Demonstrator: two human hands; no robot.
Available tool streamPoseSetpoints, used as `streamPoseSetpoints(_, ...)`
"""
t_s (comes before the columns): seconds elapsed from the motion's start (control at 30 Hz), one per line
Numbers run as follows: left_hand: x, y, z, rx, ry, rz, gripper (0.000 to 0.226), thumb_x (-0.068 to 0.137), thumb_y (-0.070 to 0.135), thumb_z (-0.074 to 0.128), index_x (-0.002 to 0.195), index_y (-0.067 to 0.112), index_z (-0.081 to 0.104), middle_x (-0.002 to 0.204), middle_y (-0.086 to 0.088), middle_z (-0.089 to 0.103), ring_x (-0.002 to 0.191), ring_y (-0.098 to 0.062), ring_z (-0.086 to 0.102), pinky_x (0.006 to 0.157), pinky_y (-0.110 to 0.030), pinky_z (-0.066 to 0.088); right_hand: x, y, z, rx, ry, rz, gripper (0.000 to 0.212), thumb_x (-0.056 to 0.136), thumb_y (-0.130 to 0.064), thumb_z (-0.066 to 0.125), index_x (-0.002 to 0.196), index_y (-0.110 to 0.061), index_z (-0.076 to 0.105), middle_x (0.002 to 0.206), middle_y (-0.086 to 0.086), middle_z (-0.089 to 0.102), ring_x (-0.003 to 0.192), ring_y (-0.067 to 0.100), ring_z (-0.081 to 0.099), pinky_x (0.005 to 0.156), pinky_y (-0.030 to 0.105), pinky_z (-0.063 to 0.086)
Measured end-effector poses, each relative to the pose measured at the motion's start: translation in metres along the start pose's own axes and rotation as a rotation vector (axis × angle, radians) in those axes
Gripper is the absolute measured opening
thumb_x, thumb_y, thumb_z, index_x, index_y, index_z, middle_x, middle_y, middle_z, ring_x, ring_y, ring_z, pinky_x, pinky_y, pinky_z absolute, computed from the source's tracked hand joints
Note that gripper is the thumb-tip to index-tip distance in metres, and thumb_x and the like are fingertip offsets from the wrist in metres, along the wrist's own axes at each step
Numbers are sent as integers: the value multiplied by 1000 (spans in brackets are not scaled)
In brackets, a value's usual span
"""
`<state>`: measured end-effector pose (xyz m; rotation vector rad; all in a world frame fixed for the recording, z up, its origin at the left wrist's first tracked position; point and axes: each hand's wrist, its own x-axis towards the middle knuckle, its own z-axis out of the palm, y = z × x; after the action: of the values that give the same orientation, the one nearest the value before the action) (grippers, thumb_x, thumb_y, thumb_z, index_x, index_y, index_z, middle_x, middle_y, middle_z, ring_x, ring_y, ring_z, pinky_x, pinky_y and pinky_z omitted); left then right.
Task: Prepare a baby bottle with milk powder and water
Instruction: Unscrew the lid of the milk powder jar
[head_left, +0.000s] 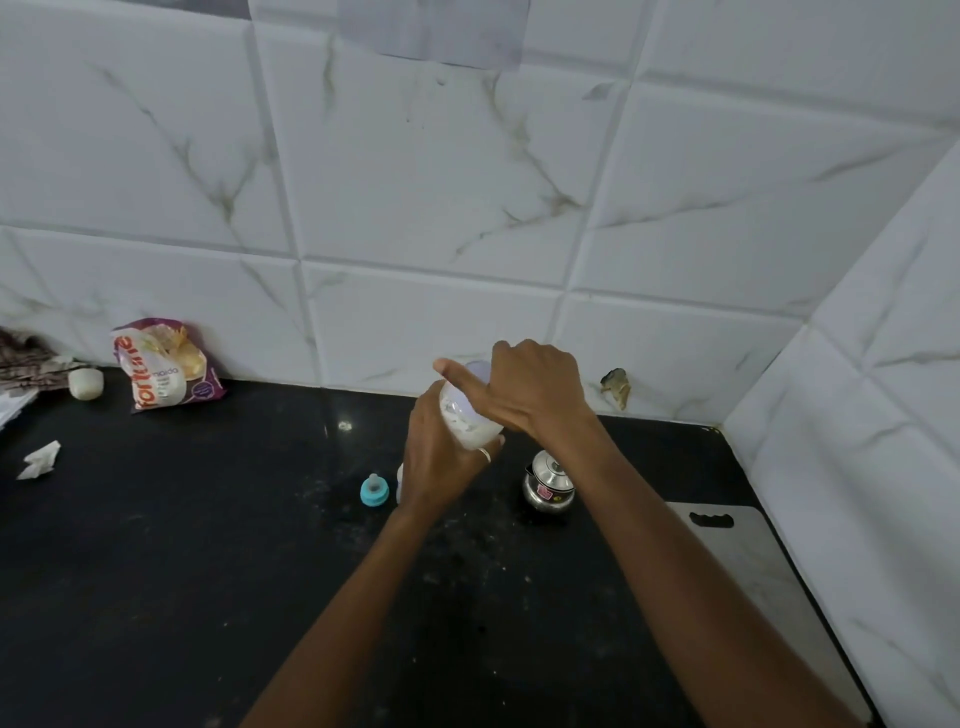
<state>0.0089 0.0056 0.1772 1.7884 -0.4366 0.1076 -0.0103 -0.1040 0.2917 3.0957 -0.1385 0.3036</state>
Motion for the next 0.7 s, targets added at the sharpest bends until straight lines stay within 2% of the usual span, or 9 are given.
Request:
streamPoseSetpoints(0.1, 0, 6, 3, 106, 30, 111, 19, 84, 26, 68, 101, 31, 61, 86, 10, 67, 86, -11, 71, 72, -24, 57, -2, -9, 2, -1, -13, -11, 76, 92, -83, 28, 69, -14, 52, 63, -4, 46, 67, 17, 52, 64, 31, 34)
streamPoseSetpoints(0.2, 1, -12, 4, 202, -10, -88, 20, 81, 14, 78, 90, 20, 61, 84, 8, 66, 97, -11, 72, 70, -4, 45, -3, -7, 1, -9, -52, -32, 65, 95, -76, 39, 91, -14, 59, 79, -1, 57, 82, 22, 59, 70, 33, 36)
streamPoseSetpoints(0.27, -6, -24, -4, 170, -12, -116, 62, 71, 26, 91, 123, 21, 58, 119, 6, 67, 113, -5, 63, 89, -13, 48, -5, -1, 1, 15, -95, -71, 64, 93, -72, 47, 112, -13, 61, 103, 4, 65, 94, 25, 62, 73, 33, 38)
streamPoseSetpoints(0.3, -9, -27, -10, 156, -17, -105, 84, 66, 30, 95, 137, 25, 50, 130, 6, 63, 118, -5, 60, 96, -21, 49, -6, 2, 2, 65, -126, -95, 64, 92, -70, 53, 122, -14, 59, 114, 4, 65, 102, 26, 62, 76, 34, 41)
streamPoseSetpoints(0.33, -12, -27, -16, 133, -32, -94, 93, 65, 30, 97, 142, 28, 46, 133, 6, 62, 117, -6, 60, 98, -26, 49, -6, 7, 3, 141, -173, -123, 63, 89, -65, 60, 130, -17, 57, 123, 2, 62, 111, 26, 59, 81, 35, 44)
streamPoseSetpoints(0.43, -15, -22, -26, 105, -130, -81, 88, 64, 26, 98, 137, 30, 48, 119, 15, 64, 104, 0, 62, 94, -24, 52, -5, 22, 5, 364, -359, -260, 74, 81, -41, 81, 146, -29, 47, 145, -5, 48, 130, 22, 44, 100, 38, 44)
streamPoseSetpoints(0.5, -13, -19, -29, 105, -166, -88, 87, 64, 26, 98, 136, 29, 49, 118, 15, 64, 104, 0, 62, 94, -23, 52, -5, 30, 6, 432, -430, -303, 86, 78, -35, 84, 152, -35, 41, 154, -6, 40, 137, 20, 38, 109, 40, 40)
streamPoseSetpoints(0.6, -13, -18, -29, 99, -121, -71, 90, 64, 22, 98, 139, 25, 48, 121, 12, 63, 107, -4, 61, 90, -14, 47, -10, 29, 3, 419, -384, -134, 85, 85, -64, 70, 155, -28, 37, 154, 3, 44, 136, 25, 47, 104, 40, 44)
streamPoseSetpoints(0.7, -11, -16, -21, 146, -65, -29, 94, 65, 24, 97, 143, 20, 46, 130, 3, 61, 118, -13, 60, 98, -24, 49, -14, 12, 0, 168, -292, 82, 92, 86, -87, 38, 135, -11, 52, 124, 10, 65, 97, 25, 59, 79, 37, 45)
